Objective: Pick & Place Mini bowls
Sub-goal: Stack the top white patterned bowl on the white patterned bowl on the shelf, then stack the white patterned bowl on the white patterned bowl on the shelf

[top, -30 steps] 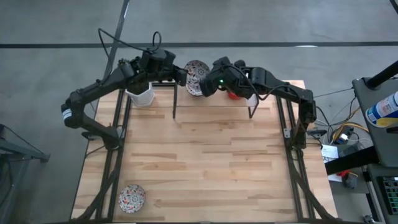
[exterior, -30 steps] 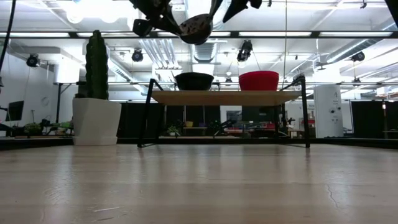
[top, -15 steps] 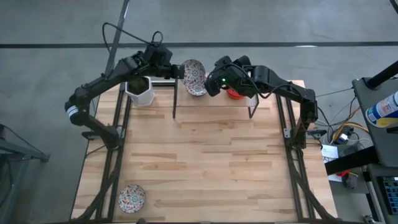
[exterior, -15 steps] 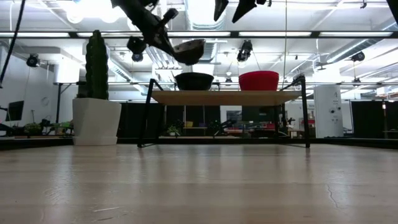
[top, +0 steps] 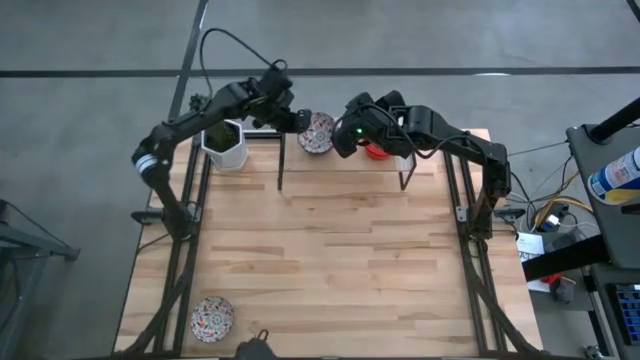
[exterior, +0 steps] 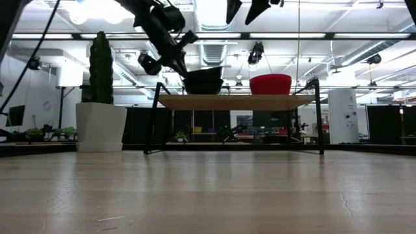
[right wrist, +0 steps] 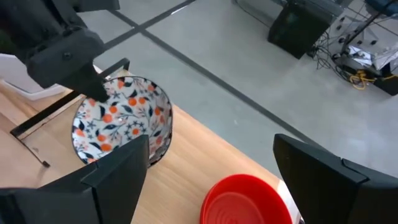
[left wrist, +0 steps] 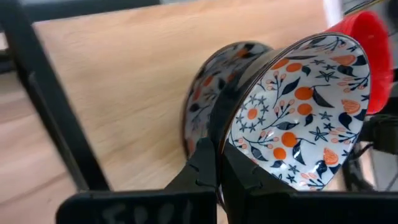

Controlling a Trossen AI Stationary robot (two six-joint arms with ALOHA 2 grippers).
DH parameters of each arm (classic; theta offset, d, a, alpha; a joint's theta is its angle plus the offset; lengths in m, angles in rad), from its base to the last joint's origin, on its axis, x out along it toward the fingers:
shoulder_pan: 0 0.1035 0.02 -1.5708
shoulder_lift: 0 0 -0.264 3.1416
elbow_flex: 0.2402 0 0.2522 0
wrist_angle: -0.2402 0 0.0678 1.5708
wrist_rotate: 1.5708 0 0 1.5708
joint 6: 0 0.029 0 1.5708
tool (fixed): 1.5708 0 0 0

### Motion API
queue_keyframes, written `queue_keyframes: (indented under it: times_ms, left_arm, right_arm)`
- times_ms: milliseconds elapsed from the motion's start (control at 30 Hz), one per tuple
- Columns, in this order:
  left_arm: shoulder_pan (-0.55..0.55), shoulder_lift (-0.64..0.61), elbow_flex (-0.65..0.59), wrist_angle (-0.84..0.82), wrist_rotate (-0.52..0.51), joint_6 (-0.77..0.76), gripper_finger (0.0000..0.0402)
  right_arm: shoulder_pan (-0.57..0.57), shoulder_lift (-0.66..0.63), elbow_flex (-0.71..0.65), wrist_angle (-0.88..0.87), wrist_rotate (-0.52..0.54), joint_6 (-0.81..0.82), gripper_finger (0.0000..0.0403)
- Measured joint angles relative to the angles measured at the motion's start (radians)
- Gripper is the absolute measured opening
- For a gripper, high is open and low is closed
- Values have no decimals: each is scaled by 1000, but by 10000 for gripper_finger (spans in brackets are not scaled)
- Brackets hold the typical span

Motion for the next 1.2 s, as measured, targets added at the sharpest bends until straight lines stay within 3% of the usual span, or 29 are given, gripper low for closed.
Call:
queue_keyframes:
  times_ms: [167, 300, 667, 1067, 1200]
  left_arm:
    - [6, 63, 98, -125, -23, 27, 0]
    - [5, 88, 139, -132, -35, 26, 6]
    - [5, 111, 154, -198, -16, 17, 62]
    - [-3, 43, 189, -207, -29, 92, 108]
    - [-30, -22, 185, -314, -8, 193, 108]
  right_arm:
    - [0, 0, 0, -10, 0, -20, 341]
    - [0, 0, 0, -10, 0, -50, 339]
    - [0, 1, -1, -10, 0, -79, 341]
    - [0, 1, -9, -10, -1, -93, 339]
    - [0, 1, -14, -15, -12, -93, 343]
